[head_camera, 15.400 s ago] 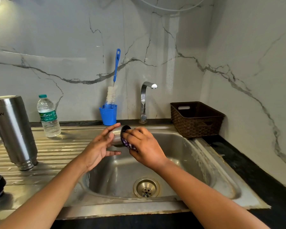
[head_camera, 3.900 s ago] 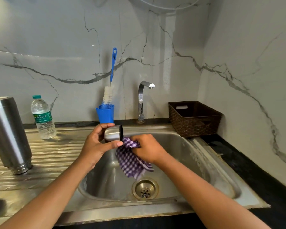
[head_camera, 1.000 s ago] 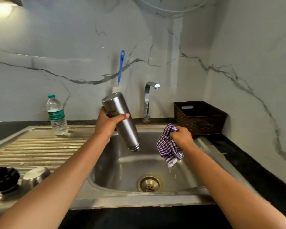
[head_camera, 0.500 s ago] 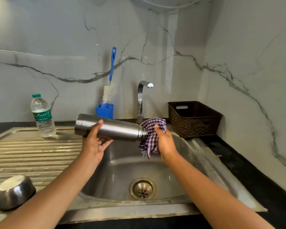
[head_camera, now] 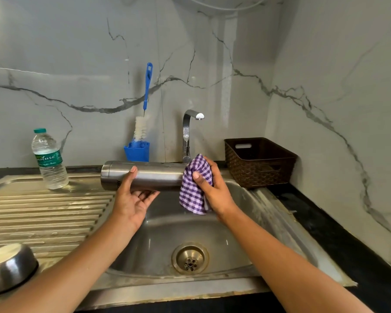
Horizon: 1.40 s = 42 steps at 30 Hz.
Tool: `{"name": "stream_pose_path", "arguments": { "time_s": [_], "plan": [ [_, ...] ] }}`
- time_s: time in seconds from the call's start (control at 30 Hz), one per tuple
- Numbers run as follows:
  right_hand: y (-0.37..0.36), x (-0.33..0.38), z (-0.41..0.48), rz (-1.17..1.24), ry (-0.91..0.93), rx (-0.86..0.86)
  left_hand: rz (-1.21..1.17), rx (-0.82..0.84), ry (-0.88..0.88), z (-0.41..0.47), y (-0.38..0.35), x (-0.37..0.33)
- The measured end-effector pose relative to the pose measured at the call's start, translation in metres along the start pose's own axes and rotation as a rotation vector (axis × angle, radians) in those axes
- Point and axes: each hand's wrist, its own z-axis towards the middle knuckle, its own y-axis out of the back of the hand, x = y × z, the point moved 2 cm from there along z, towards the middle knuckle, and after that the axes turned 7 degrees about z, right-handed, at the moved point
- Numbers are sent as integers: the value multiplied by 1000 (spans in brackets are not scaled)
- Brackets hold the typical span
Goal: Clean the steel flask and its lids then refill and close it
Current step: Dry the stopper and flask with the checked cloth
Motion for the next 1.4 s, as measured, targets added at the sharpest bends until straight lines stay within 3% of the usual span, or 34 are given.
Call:
{"name": "stream_pose_path", "arguments": {
  "time_s": [0.13, 0.27, 0.33, 0.43, 0.5, 0.57, 0.63, 0.7, 0.77, 0.9, 1.03, 1.1, 1.17, 1.3, 1.4],
  "plan": [
    [-2, -4, 7, -44, -23, -220, -17, 28, 8, -5, -3, 8],
    [0, 3, 8, -70, -96, -312, -1, 48, -3, -6, -5, 11],
    [-4, 11, 1, -211, 65, -297, 3, 45, 1, -4, -6, 7],
    [-6, 19, -10, -574, 460, -174, -28, 19, 42, -3, -5, 5],
    [-7, 17, -9, -642, 502, -114, -41, 0, 80, -6, -4, 9],
    [-6, 16, -5, -407, 303, -197, -37, 9, 67, -8, -4, 11],
    [1, 5, 5, -46, -50, -278, -11, 57, 8, -9, -5, 9],
    [12, -8, 13, 156, -371, -286, 32, 109, -35, -9, -7, 9],
    [18, -8, 13, 184, -455, -282, 67, 140, -39, -10, -10, 11],
    [12, 4, 6, -32, -96, -335, 66, 108, -15, -10, -14, 10],
    [-1, 16, -12, -493, 430, -170, -44, 32, 84, -10, -8, 9],
    [1, 12, -12, -521, 495, -141, -49, 24, 103, -12, -8, 12],
    [2, 11, -7, -345, 328, -237, -35, 62, 97, -13, -9, 12],
    [19, -7, 12, 157, -294, -366, 72, 175, 27, -10, -11, 15],
    [34, -4, 18, 236, -312, -378, 139, 274, 66, -8, -13, 18]
  ]
}}
